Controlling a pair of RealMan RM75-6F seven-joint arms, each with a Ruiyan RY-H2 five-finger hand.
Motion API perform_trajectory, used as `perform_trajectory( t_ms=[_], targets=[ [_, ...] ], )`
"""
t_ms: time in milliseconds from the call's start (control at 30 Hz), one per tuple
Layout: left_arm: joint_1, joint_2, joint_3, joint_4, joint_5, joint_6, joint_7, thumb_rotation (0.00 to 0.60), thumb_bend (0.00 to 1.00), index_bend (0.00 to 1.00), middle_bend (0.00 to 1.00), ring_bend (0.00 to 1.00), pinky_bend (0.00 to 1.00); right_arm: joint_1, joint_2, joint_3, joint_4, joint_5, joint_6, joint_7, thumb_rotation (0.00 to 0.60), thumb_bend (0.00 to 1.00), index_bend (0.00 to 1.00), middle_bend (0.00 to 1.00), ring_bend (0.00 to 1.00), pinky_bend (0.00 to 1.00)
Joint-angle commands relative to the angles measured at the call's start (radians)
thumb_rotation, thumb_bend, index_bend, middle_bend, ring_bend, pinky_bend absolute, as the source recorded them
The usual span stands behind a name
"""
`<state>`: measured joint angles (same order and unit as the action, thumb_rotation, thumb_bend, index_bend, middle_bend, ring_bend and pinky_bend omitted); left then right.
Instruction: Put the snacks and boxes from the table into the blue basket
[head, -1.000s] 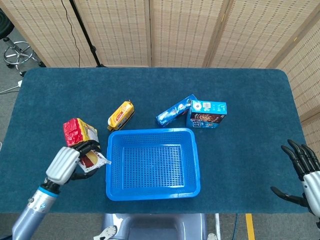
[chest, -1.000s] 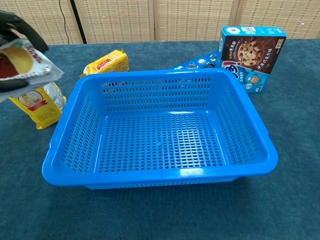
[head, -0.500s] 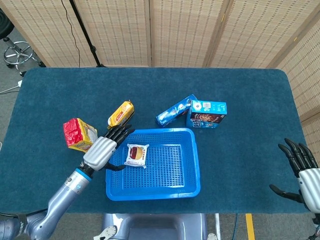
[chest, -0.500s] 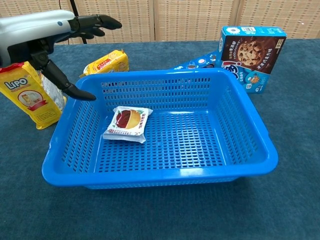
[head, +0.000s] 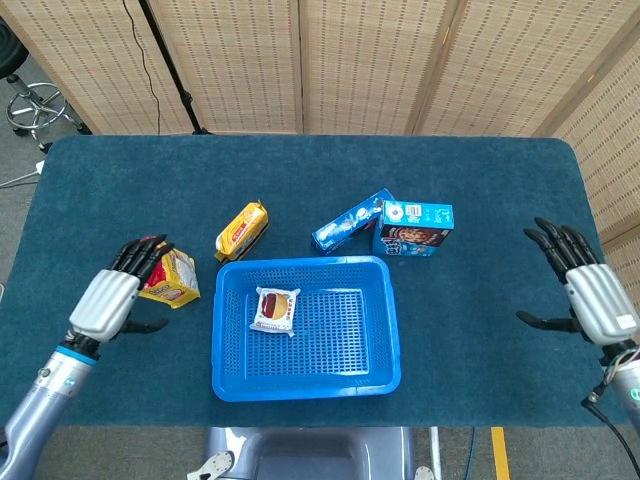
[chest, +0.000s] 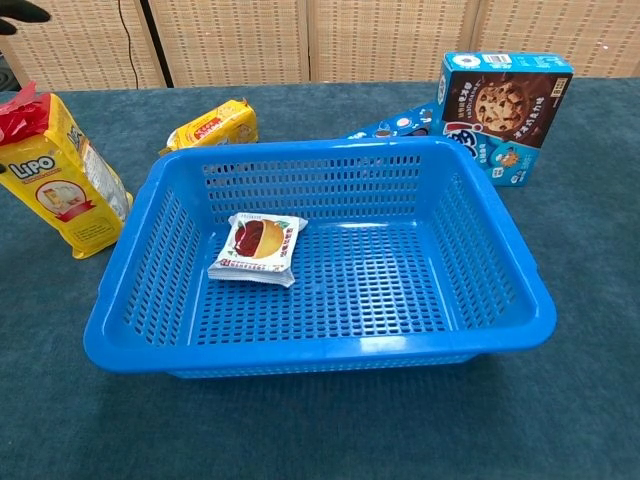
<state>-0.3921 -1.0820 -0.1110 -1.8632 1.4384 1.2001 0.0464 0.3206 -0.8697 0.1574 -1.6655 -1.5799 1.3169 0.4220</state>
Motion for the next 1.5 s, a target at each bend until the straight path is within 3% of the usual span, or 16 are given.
perform_trajectory(
  t_ms=[33, 200, 333, 433, 633, 867, 1100, 1167, 1233, 1300, 1400, 1500],
  targets=[
    [0.029, 0.017, 0.011, 0.035, 0.008, 0.046, -0.014, 0.600, 0.10, 0.00, 0.00, 0.00, 0.00, 0.062, -0.033, 0.038, 0.040, 0.021, -0.057, 0.049, 0.600, 0.00, 0.00, 0.00, 0.00, 0.00],
    [0.063, 0.026, 0.011, 0.069, -0.014, 0.091, -0.021, 0.600, 0.10, 0.00, 0.00, 0.00, 0.00, 0.145, -0.055, 0.068, 0.054, 0.057, -0.161, 0.058, 0.600, 0.00, 0.00, 0.00, 0.00, 0.00],
    [0.093, 0.028, 0.012, 0.092, -0.040, 0.130, 0.003, 0.600, 0.10, 0.00, 0.00, 0.00, 0.00, 0.255, -0.092, 0.099, 0.065, 0.138, -0.328, 0.017, 0.600, 0.00, 0.00, 0.00, 0.00, 0.00],
    [0.102, 0.020, 0.006, 0.108, -0.061, 0.142, 0.013, 0.600, 0.10, 0.00, 0.00, 0.00, 0.00, 0.396, -0.195, 0.143, 0.163, 0.264, -0.509, -0.051, 0.600, 0.00, 0.00, 0.00, 0.00, 0.00],
    [0.120, 0.023, 0.003, 0.099, -0.049, 0.177, 0.004, 0.600, 0.10, 0.00, 0.00, 0.00, 0.00, 0.507, -0.316, 0.158, 0.299, 0.401, -0.647, -0.122, 0.600, 0.00, 0.00, 0.00, 0.00, 0.00],
    [0.145, 0.035, 0.007, 0.084, -0.038, 0.211, 0.004, 0.600, 0.10, 0.00, 0.00, 0.00, 0.00, 0.576, -0.415, 0.147, 0.416, 0.503, -0.742, -0.169, 0.600, 0.00, 0.00, 0.00, 0.00, 0.00],
    [0.145, 0.034, -0.006, 0.086, -0.062, 0.202, 0.002, 0.600, 0.10, 0.00, 0.00, 0.00, 0.00, 0.615, -0.493, 0.135, 0.520, 0.533, -0.790, -0.184, 0.600, 0.00, 0.00, 0.01, 0.00, 0.01],
    [0.142, 0.031, -0.009, 0.089, -0.072, 0.194, 0.005, 0.600, 0.10, 0.00, 0.00, 0.00, 0.00, 0.618, -0.528, 0.136, 0.557, 0.531, -0.761, -0.193, 0.600, 0.00, 0.03, 0.13, 0.06, 0.10],
    [0.140, 0.029, -0.012, 0.090, -0.078, 0.190, 0.012, 0.600, 0.10, 0.00, 0.00, 0.00, 0.00, 0.618, -0.562, 0.129, 0.599, 0.526, -0.730, -0.217, 0.600, 0.00, 0.18, 0.37, 0.24, 0.31],
    [0.140, 0.028, -0.013, 0.087, -0.081, 0.187, 0.015, 0.600, 0.10, 0.00, 0.00, 0.00, 0.00, 0.618, -0.581, 0.124, 0.626, 0.524, -0.716, -0.233, 0.600, 0.02, 0.33, 0.50, 0.37, 0.45],
    [0.142, 0.030, -0.012, 0.084, -0.080, 0.187, 0.016, 0.600, 0.10, 0.00, 0.00, 0.00, 0.00, 0.609, -0.596, 0.124, 0.648, 0.506, -0.673, -0.241, 0.600, 0.12, 0.46, 0.60, 0.48, 0.57],
    [0.145, 0.032, -0.011, 0.082, -0.079, 0.188, 0.014, 0.600, 0.10, 0.00, 0.00, 0.00, 0.00, 0.593, -0.579, 0.128, 0.627, 0.473, -0.627, -0.227, 0.600, 0.18, 0.51, 0.64, 0.51, 0.60]
  ],
)
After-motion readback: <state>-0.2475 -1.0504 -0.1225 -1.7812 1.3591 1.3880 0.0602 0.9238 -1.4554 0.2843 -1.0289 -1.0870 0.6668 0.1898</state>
